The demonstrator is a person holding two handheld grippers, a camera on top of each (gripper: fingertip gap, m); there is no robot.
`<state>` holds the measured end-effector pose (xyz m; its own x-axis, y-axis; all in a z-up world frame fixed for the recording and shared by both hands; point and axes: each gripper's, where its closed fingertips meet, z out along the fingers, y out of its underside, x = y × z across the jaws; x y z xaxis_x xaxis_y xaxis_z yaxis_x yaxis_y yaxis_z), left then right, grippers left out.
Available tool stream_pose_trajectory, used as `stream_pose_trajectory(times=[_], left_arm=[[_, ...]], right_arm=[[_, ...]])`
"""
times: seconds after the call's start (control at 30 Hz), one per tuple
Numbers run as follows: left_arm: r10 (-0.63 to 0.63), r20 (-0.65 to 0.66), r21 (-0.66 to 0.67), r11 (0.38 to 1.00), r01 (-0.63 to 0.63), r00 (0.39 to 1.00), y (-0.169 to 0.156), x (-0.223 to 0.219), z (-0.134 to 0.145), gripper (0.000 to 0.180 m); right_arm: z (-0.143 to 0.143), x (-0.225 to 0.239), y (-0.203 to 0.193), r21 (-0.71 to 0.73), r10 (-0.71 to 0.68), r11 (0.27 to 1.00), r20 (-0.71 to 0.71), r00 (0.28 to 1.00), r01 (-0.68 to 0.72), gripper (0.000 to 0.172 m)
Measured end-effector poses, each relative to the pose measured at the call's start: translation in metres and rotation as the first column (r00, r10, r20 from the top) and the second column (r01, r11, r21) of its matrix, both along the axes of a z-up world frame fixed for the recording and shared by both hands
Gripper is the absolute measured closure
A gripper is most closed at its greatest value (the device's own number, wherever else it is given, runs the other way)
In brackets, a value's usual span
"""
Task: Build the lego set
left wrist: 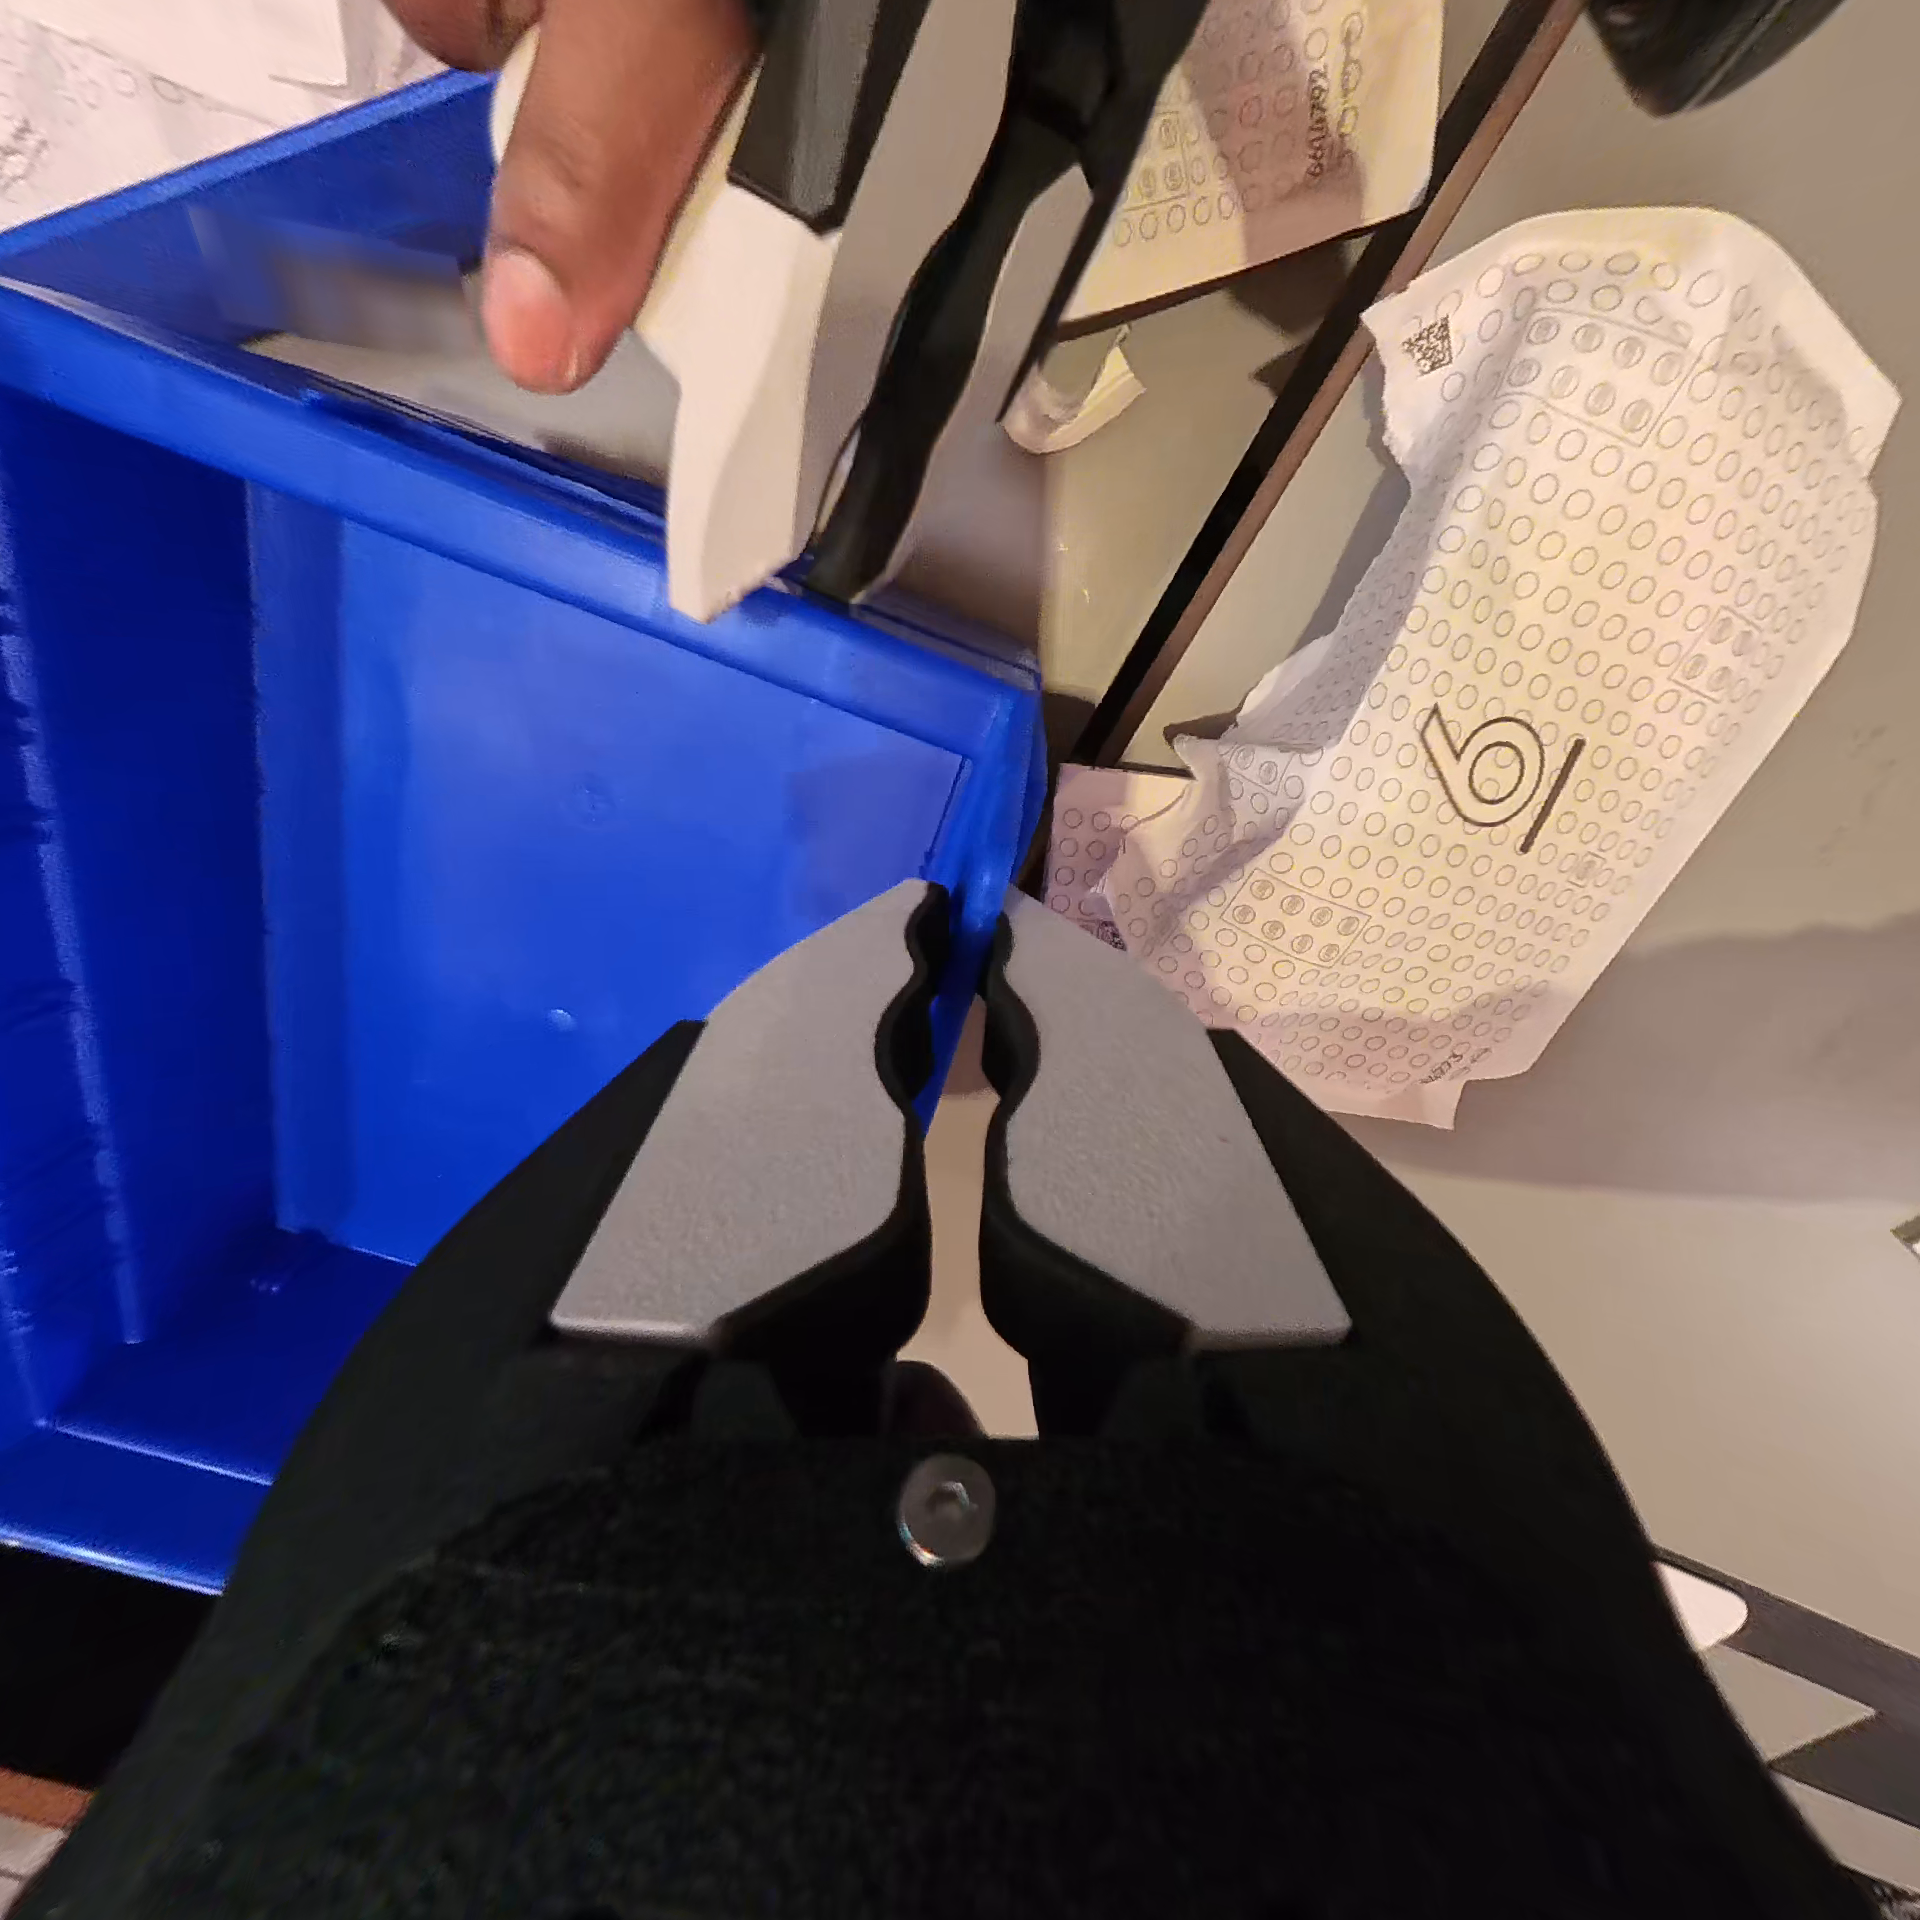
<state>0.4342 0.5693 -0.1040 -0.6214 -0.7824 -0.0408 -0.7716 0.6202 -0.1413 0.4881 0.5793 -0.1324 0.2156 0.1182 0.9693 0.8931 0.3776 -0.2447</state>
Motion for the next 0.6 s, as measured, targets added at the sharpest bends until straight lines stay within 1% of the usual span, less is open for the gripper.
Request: stream_pose_trajectory(times=[0.07,0.13,0.2,0.33,0.43,0.47,0.5,0.6], left_arm=[[0.011,0.020,-0.022,1.000,-0.010,1.000,0.000,0.004,0.003,0.178],[0.008,0.029,-0.028,1.000,-0.007,1.000,0.000,0.006,0.006,0.177],[0.012,0.036,-0.044,0.999,-0.010,0.999,-0.002,0.008,0.006,0.177],[0.010,0.030,-0.061,0.998,-0.008,1.000,-0.004,0.008,0.005,0.177],[0.013,0.032,-0.064,0.998,-0.010,0.999,-0.005,0.009,0.005,0.178],[0.009,0.030,-0.058,0.998,-0.007,1.000,-0.005,0.008,0.005,0.178],[0.008,0.029,-0.054,0.999,-0.006,1.000,-0.005,0.008,0.005,0.178],[0.014,0.034,-0.046,0.999,-0.012,0.999,-0.005,0.008,0.005,0.178]], right_arm=[[0.004,-0.004,-0.004,-0.013,0.015,1.000,-0.048,0.999,-0.015,0.130],[0.007,-0.006,-0.006,0.010,0.014,1.000,-0.040,0.999,-0.014,0.131],[0.007,-0.006,-0.008,0.041,0.019,0.999,-0.001,1.000,-0.019,0.132],[0.003,-0.012,-0.012,0.147,0.008,0.989,0.166,0.986,-0.033,0.142],[0.004,-0.014,-0.012,0.151,0.025,0.987,0.201,0.979,-0.056,0.142],[0.004,-0.015,-0.012,0.136,0.034,0.989,0.196,0.980,-0.061,0.142],[0.005,-0.014,-0.011,0.106,0.046,0.992,0.163,0.986,-0.064,0.138],[0.006,-0.011,-0.007,-0.021,0.057,0.998,-0.002,0.998,-0.057,0.128]])
